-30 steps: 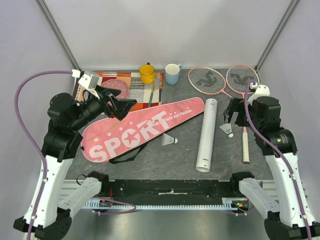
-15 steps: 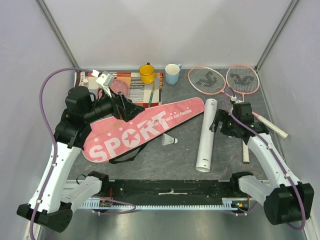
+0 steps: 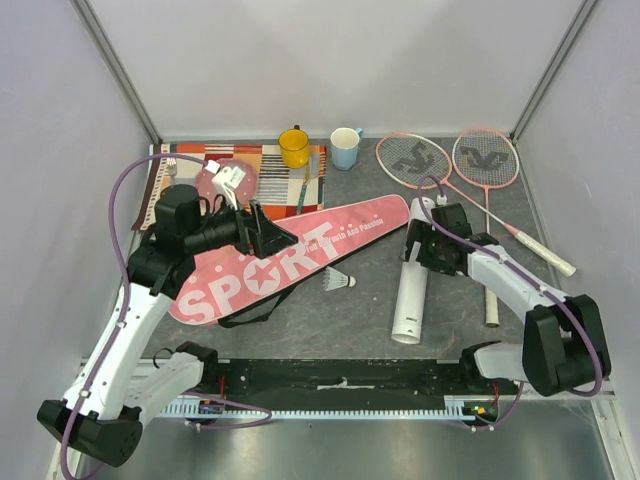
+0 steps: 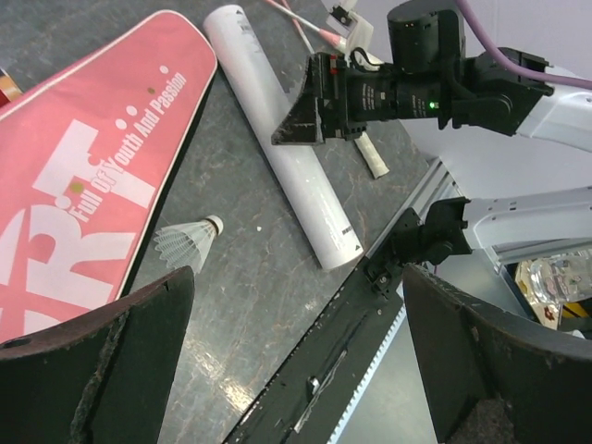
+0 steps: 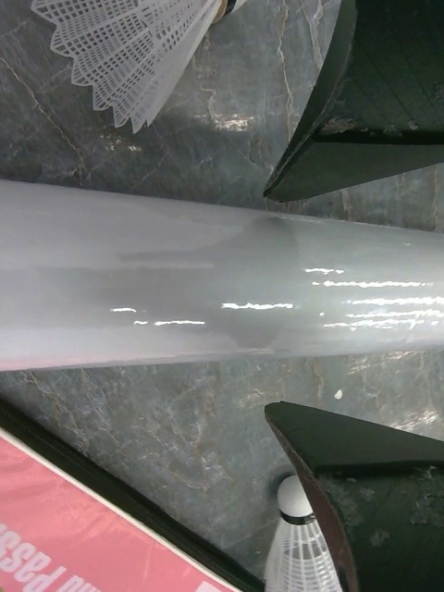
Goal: Pack up the badminton gear
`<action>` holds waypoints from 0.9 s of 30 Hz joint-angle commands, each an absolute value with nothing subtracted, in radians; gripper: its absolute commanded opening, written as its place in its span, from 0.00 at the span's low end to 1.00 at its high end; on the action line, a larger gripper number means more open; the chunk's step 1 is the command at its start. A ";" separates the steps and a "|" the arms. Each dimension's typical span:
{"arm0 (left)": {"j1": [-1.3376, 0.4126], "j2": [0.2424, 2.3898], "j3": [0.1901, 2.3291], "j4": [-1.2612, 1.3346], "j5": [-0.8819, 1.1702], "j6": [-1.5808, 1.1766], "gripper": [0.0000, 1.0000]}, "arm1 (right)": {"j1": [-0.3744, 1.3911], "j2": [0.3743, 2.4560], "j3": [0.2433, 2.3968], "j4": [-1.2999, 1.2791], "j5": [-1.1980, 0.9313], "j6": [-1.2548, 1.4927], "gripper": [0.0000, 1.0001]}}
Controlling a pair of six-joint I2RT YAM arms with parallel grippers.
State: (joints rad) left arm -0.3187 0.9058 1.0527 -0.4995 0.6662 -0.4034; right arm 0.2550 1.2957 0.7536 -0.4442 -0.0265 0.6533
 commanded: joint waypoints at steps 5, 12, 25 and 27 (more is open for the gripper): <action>-0.351 0.871 1.012 -0.465 0.712 -0.472 0.99 | 0.308 1.359 0.739 -0.357 0.097 0.822 0.98; -0.370 0.856 0.982 -0.453 0.703 -0.482 0.99 | 0.333 1.396 0.736 -0.339 0.150 0.871 0.98; -0.394 0.854 0.988 -0.453 0.707 -0.492 0.99 | 0.344 1.373 0.678 -0.269 0.155 0.890 0.80; -0.396 0.853 0.989 -0.454 0.707 -0.494 0.99 | 0.342 1.365 0.673 -0.258 0.160 0.881 0.74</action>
State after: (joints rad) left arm -0.3889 0.8680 0.9802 -0.4908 0.6834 -0.4587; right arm 0.3386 1.3998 0.6880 -0.3168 0.1349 0.8742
